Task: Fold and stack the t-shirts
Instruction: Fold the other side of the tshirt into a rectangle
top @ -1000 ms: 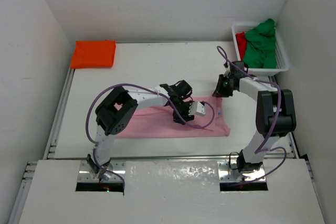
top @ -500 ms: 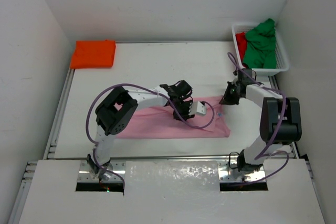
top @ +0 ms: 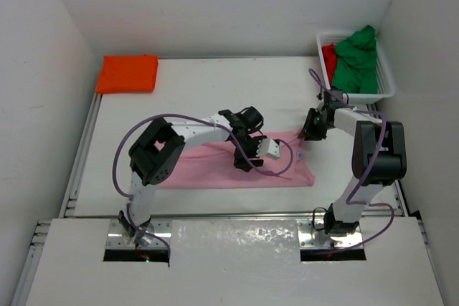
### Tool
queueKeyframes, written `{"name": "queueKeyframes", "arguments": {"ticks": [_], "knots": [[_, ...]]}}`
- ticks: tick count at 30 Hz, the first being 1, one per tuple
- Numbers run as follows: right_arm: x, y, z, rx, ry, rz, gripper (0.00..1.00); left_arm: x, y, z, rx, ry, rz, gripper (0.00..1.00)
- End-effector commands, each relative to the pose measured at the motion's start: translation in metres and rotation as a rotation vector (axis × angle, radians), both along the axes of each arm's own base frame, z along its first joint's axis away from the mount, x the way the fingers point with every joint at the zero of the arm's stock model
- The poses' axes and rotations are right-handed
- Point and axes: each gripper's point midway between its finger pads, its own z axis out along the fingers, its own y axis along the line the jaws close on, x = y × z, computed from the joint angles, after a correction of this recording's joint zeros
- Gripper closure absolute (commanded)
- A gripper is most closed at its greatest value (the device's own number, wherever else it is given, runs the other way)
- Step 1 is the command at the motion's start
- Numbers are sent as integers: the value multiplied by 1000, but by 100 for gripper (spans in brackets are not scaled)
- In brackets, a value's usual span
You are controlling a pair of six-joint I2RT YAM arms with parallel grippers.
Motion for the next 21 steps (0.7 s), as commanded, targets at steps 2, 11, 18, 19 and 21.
{"name": "queueKeyframes", "arguments": {"ticks": [2,11,18,19,21], "knots": [[21,-11,25,-66,-71,47,69,0,-15,66,-96,-42,-50,41],[-3,-27,88,-173,-113,42,56,28,-8,128,-177,-92,122,40],[-89,26,59,31,-25,49,58,26,0,98,-151,-68,196,41],[-95,39,57,69,-24,73,58,16,-7,96,-155,-67,167,42],[-106,58,51,135,5,91,58,7,-13,86,-140,-83,129,43]]}}
